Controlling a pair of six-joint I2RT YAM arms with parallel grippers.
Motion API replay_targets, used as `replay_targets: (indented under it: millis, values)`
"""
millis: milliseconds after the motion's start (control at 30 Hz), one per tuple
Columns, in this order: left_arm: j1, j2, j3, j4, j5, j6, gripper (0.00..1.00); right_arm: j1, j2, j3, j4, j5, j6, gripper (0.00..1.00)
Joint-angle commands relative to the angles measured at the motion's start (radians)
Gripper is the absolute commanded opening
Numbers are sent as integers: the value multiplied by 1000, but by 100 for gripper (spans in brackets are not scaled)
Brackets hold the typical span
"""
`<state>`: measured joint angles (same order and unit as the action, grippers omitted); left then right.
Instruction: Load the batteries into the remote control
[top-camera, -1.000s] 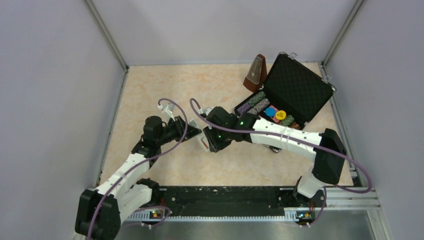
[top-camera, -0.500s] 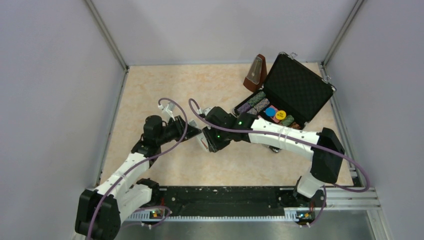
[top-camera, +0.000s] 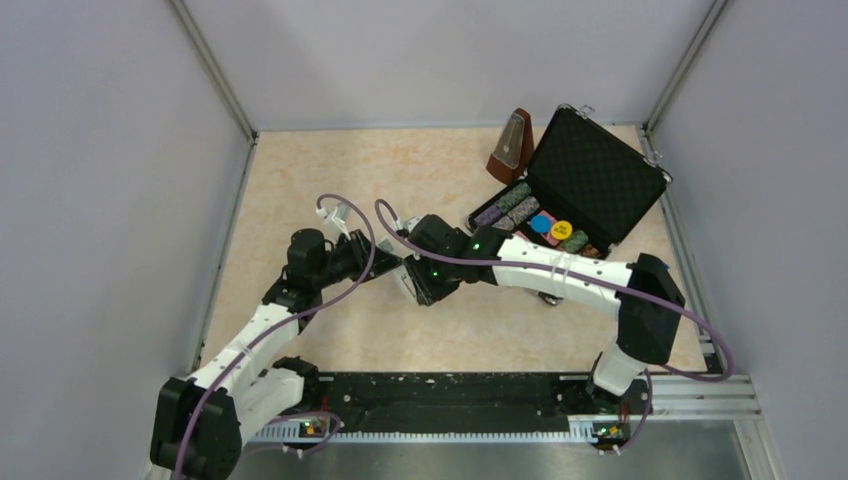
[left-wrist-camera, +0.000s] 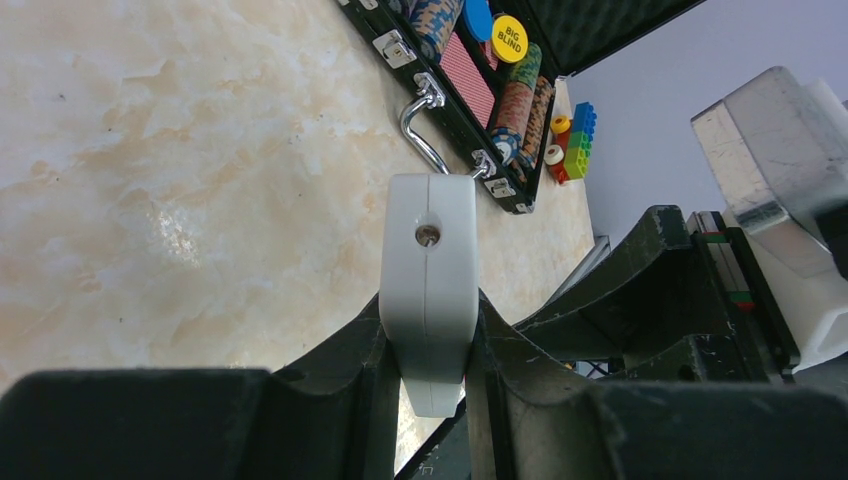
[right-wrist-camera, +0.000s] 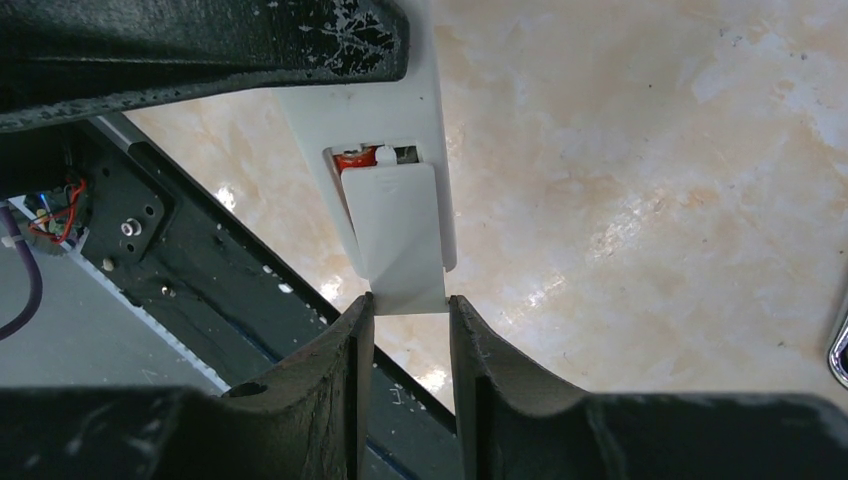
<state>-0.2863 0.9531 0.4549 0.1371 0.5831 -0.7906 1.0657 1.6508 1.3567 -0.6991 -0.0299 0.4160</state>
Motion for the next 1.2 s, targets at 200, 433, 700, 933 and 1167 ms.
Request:
replay_targets:
  millis: [200,433,700,933,1167]
  values:
    - [-4,4,42,32,26,11,0,6,13,58,23,-2,2,31]
    - [-4,8,46,28,39,12,0,6,23,67,26,-1,0,31]
    - [-5,12,53,29,39,6,0,7,23,71,29,-14,-10,31]
    - [-4,12,53,30,48,21,0,7,17,71,35,-25,-13,31]
    - [-4,3,46,30,54,39,0,7,14,68,33,-25,-11,31]
